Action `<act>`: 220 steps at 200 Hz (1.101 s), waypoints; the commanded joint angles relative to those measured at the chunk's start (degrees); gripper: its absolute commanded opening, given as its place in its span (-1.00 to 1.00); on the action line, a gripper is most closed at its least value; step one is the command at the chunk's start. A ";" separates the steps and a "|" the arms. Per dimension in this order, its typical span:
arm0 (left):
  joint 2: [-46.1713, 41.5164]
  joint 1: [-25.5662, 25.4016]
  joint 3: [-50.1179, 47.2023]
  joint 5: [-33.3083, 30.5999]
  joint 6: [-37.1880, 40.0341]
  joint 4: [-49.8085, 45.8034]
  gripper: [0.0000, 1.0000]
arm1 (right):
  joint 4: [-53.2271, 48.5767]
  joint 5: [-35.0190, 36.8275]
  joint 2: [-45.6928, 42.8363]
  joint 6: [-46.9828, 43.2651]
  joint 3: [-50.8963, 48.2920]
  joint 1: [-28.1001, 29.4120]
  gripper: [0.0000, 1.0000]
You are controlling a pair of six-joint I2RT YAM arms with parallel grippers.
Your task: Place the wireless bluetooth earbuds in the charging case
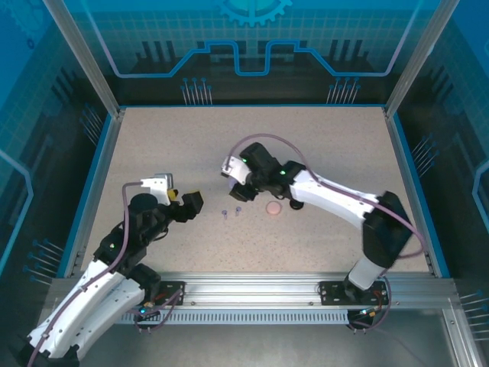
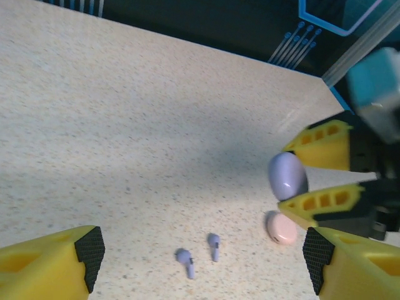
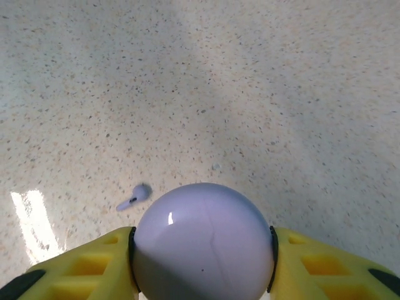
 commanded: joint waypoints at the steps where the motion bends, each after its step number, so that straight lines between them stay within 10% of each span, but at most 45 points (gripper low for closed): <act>1: 3.82 0.98 -0.05 8.50 -3.87 8.05 0.70 | 9.05 0.59 -7.40 0.10 -7.90 -0.37 -0.12; 81: 25.69 1.66 7.27 37.82 -11.16 23.97 0.59 | 12.01 -0.58 -21.82 -1.73 -17.40 -0.19 -0.13; 220: 34.78 -0.10 8.99 48.25 -16.41 31.63 0.29 | 11.66 -1.50 -19.15 -3.54 -14.42 1.98 -0.14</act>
